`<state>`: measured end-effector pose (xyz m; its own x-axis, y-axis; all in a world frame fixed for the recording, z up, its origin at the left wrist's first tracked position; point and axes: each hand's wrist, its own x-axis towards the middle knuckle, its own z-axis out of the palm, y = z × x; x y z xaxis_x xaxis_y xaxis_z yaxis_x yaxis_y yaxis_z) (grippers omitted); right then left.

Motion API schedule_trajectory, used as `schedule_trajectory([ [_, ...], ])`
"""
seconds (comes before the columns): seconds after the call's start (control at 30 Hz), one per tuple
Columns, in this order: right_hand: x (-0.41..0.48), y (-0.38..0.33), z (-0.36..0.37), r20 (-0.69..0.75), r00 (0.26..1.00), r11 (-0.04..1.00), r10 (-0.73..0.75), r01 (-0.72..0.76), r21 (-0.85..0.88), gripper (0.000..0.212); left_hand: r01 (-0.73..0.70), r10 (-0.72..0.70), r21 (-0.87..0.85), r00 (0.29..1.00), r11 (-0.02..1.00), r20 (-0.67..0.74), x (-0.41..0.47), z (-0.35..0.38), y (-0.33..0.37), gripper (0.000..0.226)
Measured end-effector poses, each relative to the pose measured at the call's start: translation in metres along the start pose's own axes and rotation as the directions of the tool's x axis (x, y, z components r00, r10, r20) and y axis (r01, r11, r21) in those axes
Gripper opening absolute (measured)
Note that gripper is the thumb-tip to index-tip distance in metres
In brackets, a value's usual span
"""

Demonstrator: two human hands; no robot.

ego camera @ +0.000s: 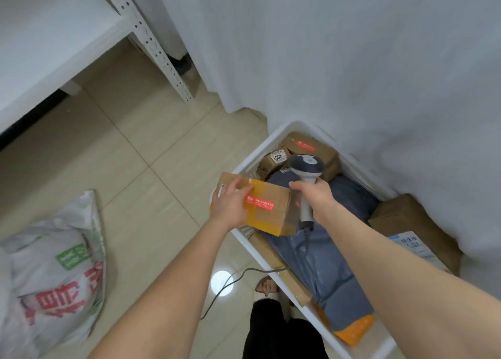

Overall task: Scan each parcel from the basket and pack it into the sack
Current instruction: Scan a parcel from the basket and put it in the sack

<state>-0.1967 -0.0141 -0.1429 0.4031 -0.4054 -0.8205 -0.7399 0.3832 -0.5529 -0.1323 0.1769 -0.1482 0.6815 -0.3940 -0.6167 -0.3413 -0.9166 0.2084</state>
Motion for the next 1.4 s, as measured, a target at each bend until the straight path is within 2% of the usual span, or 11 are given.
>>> schedule_trajectory([
  [0.07,0.002,0.004,0.010,0.009,1.000,1.000,-0.009,0.009,-0.026,0.023,0.280,-0.328,-0.299,0.937,0.912,-0.123,-0.002,0.004,-0.004,0.068],
  [0.17,0.002,0.006,0.020,-0.017,0.999,0.994,-0.040,0.038,-0.105,0.045,0.599,-0.719,-0.666,0.682,0.445,0.133,-0.002,0.009,-0.008,0.058],
  [0.23,0.004,0.008,0.026,-0.007,0.997,0.983,-0.076,0.074,-0.168,0.049,0.611,-0.684,-0.771,0.640,0.178,0.349,-0.001,0.020,-0.006,0.042],
  [0.33,0.004,0.012,0.028,0.029,0.995,0.954,-0.095,0.099,-0.284,0.045,0.506,-0.521,-0.858,0.710,-0.092,0.474,-0.005,0.032,0.008,0.024],
  [0.5,0.002,0.035,0.002,-0.103,0.995,0.961,0.004,-0.033,-0.273,0.048,0.338,-0.526,-0.933,0.820,0.124,0.227,-0.004,0.043,0.030,0.038],
  [0.67,-0.006,0.048,-0.022,-0.222,0.970,0.984,0.101,-0.130,-0.120,0.058,0.348,-0.427,-0.903,0.877,0.253,0.218,0.003,0.045,0.059,0.048],
  [0.83,-0.001,0.043,-0.033,-0.223,0.972,0.996,0.079,-0.086,-0.023,0.059,0.381,-0.372,-0.890,0.886,0.250,0.275,0.005,0.050,0.073,0.053],
  [1.03,-0.010,0.039,-0.027,-0.321,0.947,0.997,-0.016,-0.011,-0.081,0.041,0.361,-0.381,-0.865,0.898,0.349,0.222,0.012,0.039,0.077,0.100],
  [1.17,-0.024,0.040,-0.013,-0.175,0.973,0.989,0.149,-0.145,0.032,0.047,0.439,-0.325,-0.860,0.878,0.258,0.351,0.014,0.030,0.088,0.078],
  [1.27,-0.026,0.042,-0.006,-0.123,0.965,0.973,0.231,-0.229,0.026,0.060,0.426,-0.352,-0.820,0.887,0.382,0.297,0.024,0.017,0.089,0.063],
  [1.4,-0.016,0.042,-0.002,-0.152,0.970,0.981,0.189,-0.193,-0.012,0.072,0.291,-0.384,-0.699,0.923,0.653,0.025,0.056,-0.015,0.072,0.097],
])
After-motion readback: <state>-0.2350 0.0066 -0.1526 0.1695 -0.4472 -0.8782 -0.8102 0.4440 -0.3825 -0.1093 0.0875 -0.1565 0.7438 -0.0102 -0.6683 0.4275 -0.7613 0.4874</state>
